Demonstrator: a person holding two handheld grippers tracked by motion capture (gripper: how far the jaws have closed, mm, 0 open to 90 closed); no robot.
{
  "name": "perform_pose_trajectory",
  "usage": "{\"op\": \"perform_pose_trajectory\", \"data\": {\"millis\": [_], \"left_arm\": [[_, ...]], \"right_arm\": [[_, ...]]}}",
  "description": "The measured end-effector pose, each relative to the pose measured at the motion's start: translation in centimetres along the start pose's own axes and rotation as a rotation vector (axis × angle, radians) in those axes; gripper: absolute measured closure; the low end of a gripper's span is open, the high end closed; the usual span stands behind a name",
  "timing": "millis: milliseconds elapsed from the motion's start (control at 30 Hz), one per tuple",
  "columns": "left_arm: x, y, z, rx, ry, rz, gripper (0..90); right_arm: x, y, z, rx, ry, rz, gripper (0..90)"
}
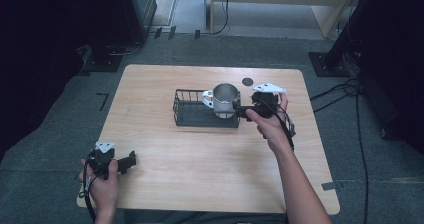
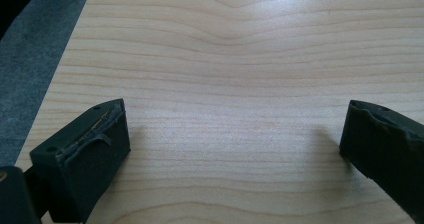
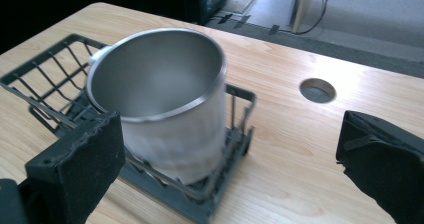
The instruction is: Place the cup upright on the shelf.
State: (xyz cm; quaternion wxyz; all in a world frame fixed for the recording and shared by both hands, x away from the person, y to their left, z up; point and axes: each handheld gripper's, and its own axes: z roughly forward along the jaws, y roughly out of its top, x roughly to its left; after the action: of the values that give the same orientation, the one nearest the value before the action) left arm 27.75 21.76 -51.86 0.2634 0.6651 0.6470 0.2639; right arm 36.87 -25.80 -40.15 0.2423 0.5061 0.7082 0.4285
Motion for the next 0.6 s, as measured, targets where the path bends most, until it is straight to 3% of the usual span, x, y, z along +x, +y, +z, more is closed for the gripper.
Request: {"op": "perform_pose_trajectory", "data": {"millis": [600], "left_arm": [[0.0, 0.0, 0.0, -0.001, 0.000, 0.000, 0.0]], "right_arm": [[-3.5, -4.6, -3.9, 0.009, -0.066, 0.042, 0.0]]}}
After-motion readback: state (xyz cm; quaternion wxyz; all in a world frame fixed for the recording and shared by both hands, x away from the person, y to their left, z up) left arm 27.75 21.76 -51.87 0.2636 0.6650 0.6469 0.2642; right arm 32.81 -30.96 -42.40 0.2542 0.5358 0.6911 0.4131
